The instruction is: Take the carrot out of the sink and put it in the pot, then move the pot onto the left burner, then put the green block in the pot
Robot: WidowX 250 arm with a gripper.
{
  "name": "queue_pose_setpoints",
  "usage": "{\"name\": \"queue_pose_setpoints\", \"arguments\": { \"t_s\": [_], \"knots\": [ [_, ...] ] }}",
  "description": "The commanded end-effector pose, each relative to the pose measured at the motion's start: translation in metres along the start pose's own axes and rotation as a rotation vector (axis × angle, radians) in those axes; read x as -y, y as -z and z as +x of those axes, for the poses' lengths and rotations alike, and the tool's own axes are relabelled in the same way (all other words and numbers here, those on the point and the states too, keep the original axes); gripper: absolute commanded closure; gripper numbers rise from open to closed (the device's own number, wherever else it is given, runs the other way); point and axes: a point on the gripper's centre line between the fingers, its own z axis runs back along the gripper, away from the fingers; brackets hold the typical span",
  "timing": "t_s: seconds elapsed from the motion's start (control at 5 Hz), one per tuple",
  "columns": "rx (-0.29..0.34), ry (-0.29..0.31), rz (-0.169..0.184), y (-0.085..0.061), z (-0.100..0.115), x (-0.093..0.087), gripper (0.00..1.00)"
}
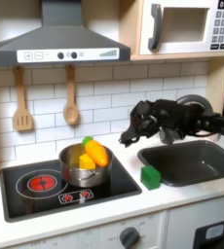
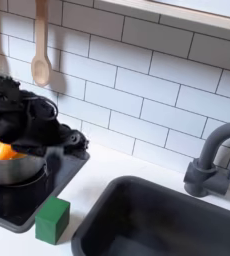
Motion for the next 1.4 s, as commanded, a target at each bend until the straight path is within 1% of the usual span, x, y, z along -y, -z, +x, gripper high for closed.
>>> {"name": "queue_pose_setpoints", "arguments": {
  "t_s": [0.0,0.2,0.4,0.6,0.8,1.2],
  "knots": [
    [-0.014,0.024,-0.002,-0.004,0.03,0.005,0.0],
    [-0.057,0.046,0.036,-0.009,0.042,-0.001,0.0],
    [-0.133,0.057,0.065,-0.01,0.043,-0.004,0.0],
    [-0.227,0.066,0.097,-0.009,0.04,-0.01,0.0],
    [-0.237,0.073,0.095,-0.005,0.034,-0.013,0.0],
    [-0.254,0.081,0.103,0.002,0.027,-0.018,0.0]
  ]
}}
